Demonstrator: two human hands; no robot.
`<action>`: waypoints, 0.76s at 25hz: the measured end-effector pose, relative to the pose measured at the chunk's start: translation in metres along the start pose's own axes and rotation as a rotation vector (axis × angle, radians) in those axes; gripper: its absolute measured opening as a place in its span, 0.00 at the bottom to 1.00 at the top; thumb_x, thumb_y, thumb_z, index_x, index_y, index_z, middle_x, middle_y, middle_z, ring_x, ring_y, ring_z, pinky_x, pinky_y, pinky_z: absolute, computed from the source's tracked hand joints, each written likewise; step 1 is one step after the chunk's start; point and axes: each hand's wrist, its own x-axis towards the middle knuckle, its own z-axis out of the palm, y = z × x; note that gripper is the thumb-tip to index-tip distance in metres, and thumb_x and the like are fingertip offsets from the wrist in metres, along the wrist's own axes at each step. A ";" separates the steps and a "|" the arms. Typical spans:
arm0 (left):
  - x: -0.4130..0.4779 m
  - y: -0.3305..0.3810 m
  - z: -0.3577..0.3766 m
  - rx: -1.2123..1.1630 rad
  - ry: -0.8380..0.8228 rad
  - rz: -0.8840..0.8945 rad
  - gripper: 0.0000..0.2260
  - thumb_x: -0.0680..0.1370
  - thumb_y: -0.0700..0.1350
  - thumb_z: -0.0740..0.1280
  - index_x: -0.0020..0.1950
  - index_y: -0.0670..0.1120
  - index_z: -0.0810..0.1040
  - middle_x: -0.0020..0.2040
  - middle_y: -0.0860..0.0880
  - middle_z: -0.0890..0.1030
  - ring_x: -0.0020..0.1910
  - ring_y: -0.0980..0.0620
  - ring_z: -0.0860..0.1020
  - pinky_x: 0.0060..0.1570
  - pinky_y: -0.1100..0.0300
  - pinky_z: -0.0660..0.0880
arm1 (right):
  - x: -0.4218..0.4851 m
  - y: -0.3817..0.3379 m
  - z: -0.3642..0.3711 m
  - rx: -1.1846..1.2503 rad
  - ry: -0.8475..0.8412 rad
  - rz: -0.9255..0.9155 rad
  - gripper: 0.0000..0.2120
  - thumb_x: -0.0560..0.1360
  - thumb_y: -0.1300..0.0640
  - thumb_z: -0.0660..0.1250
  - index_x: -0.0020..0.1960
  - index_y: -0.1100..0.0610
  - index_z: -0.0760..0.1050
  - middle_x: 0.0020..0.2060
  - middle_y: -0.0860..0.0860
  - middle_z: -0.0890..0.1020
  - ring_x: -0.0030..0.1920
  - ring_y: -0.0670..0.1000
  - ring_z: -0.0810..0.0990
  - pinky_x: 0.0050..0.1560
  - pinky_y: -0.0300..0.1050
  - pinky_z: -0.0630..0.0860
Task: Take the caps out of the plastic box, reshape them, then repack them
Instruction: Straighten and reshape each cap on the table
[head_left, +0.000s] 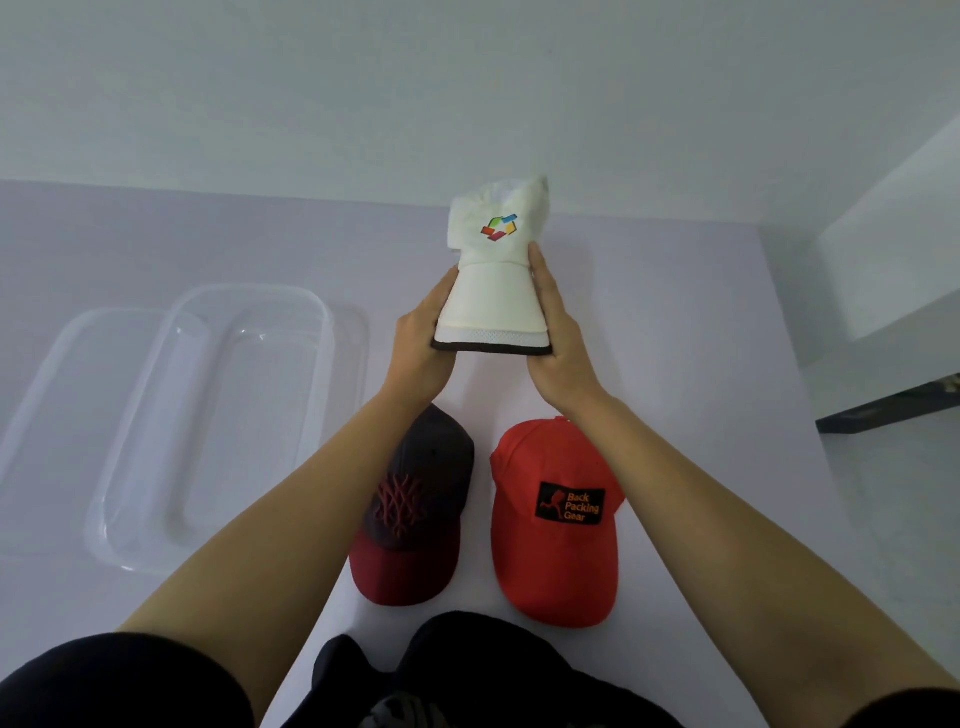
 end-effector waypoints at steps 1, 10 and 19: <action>0.001 -0.003 -0.002 0.088 -0.019 0.010 0.26 0.75 0.38 0.58 0.74 0.44 0.62 0.67 0.48 0.73 0.63 0.53 0.73 0.58 0.67 0.68 | 0.000 0.004 -0.002 -0.044 0.007 -0.024 0.33 0.75 0.66 0.58 0.74 0.49 0.49 0.71 0.50 0.63 0.70 0.45 0.64 0.69 0.33 0.61; 0.027 0.009 -0.030 -0.380 0.098 -0.305 0.26 0.74 0.35 0.53 0.71 0.50 0.65 0.71 0.53 0.67 0.69 0.58 0.65 0.71 0.57 0.62 | -0.012 0.023 -0.013 -0.267 -0.004 -0.171 0.32 0.78 0.62 0.62 0.74 0.46 0.49 0.76 0.60 0.48 0.77 0.56 0.49 0.75 0.53 0.55; 0.041 0.027 -0.041 -0.303 -0.160 -0.183 0.07 0.80 0.45 0.61 0.49 0.46 0.78 0.42 0.52 0.79 0.41 0.60 0.77 0.44 0.67 0.73 | -0.020 0.023 -0.014 -0.316 -0.087 -0.153 0.38 0.75 0.63 0.66 0.74 0.42 0.49 0.76 0.59 0.49 0.76 0.56 0.51 0.73 0.53 0.60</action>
